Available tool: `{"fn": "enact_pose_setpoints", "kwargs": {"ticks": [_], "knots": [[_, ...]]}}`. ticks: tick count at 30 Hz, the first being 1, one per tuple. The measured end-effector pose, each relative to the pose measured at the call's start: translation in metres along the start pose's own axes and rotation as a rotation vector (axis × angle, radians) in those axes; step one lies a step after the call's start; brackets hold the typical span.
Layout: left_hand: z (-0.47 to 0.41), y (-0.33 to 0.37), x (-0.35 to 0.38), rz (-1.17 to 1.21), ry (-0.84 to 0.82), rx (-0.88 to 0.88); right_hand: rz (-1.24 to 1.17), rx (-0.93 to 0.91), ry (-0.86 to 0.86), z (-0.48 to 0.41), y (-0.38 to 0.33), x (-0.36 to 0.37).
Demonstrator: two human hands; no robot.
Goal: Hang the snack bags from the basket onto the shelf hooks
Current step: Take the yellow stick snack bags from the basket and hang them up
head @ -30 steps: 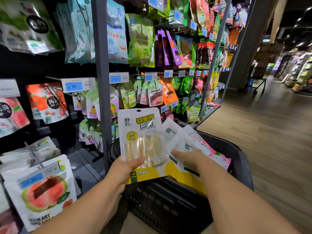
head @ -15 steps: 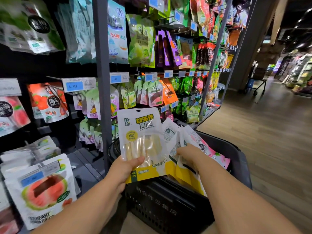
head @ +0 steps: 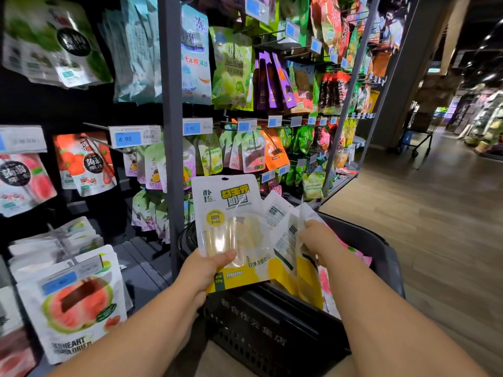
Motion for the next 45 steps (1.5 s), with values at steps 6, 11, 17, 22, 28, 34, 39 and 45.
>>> {"fn": "enact_pose_setpoints", "kwargs": {"ticks": [6,11,17,22,28,34,39,45], "knots": [[0.000,0.006,-0.003,-0.003,0.049,0.029,-0.477,-0.093,0.128,0.011,-0.016,-0.035],[-0.002,0.016,-0.014,-0.003,0.104,0.082,-0.731,-0.261,0.133,0.030,-0.032,-0.055],[0.002,0.031,-0.035,0.007,0.136,0.128,-0.912,-0.418,0.018,0.051,-0.061,-0.052],[0.020,0.047,-0.053,-0.015,0.162,0.120,-0.948,-0.458,-0.119,0.049,-0.084,-0.022],[0.047,0.068,-0.082,-0.077,0.181,0.146,-0.907,-0.478,-0.242,0.046,-0.125,0.032],[0.082,0.089,-0.132,-0.080,0.221,0.127,-0.811,-0.613,-0.314,0.062,-0.174,0.081],[0.125,0.100,-0.183,-0.091,0.346,0.137,-0.753,-0.639,-0.558,0.085,-0.211,0.133],[0.178,0.107,-0.249,-0.186,0.514,0.172,-0.698,-0.769,-0.713,0.127,-0.252,0.198]]}}
Point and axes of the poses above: each hand's wrist, its own z-axis away from the middle knuckle, its own x-axis out of the palm, y = z × x, the point moved 2 cm from there along -z, towards the middle knuckle, and after that the axes turned 7 degrees about -y, right-handed, at the moved point
